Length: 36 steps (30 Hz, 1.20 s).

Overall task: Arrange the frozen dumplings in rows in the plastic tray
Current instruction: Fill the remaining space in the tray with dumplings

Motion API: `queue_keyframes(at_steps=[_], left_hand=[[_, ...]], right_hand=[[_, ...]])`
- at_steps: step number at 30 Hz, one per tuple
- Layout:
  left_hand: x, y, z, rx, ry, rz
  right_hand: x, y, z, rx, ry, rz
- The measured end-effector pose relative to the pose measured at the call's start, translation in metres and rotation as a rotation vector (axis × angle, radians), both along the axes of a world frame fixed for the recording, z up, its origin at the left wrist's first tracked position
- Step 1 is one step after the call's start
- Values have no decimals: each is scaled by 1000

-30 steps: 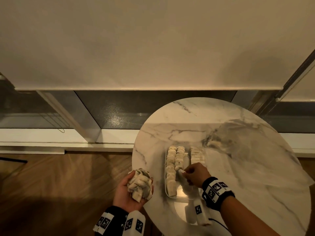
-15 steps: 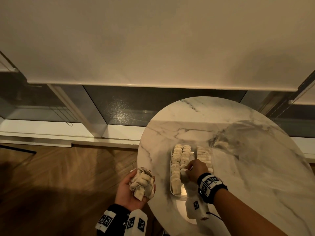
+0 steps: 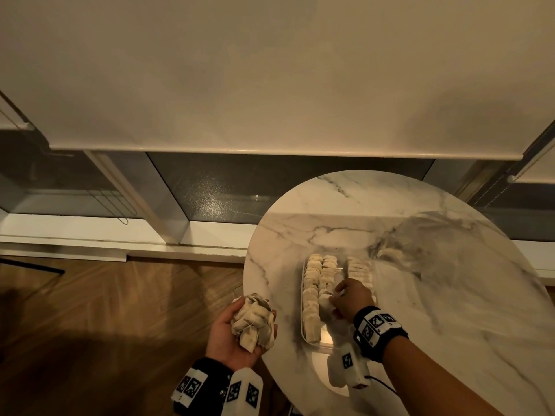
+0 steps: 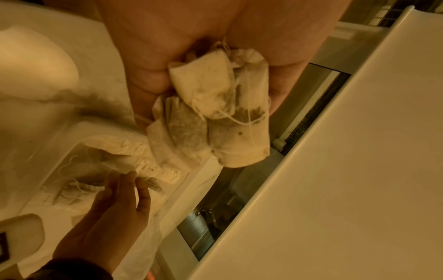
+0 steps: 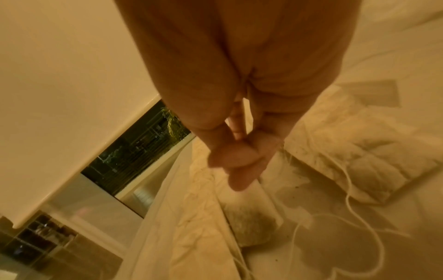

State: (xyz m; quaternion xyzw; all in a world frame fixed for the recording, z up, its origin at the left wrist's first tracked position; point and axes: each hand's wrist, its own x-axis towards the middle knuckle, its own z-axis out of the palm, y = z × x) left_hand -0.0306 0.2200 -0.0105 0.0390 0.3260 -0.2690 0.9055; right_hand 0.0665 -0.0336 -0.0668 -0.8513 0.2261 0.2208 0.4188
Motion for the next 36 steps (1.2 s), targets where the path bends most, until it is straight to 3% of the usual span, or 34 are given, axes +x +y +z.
queue_keyframes(at_steps=[4,7,9,13,16,20,25,36], left_hand=[[3,-4,1,117,-6,-49],[3,-12,5,67,37,-30],[5,-20,13,23,65,-32],[11,-37,22,133,4,-32],[16,-47,23,60,-66,-17],[21,-61,29,300,-158,-43],[26,-69,28,398,-143,-7],[29,-74,27,396,-140,20]], right_hand=[[-13,-10,13,97,-52,-214],[-28,-13,16,187,-79,-238],[-38,-13,22,249,-109,-169],[-47,-8,45,305,-235,16],[-48,-2,72,362,-374,157],[-56,6,107,422,-457,311],[-64,7,114,263,-330,375],[-70,-1,121,422,-248,324]])
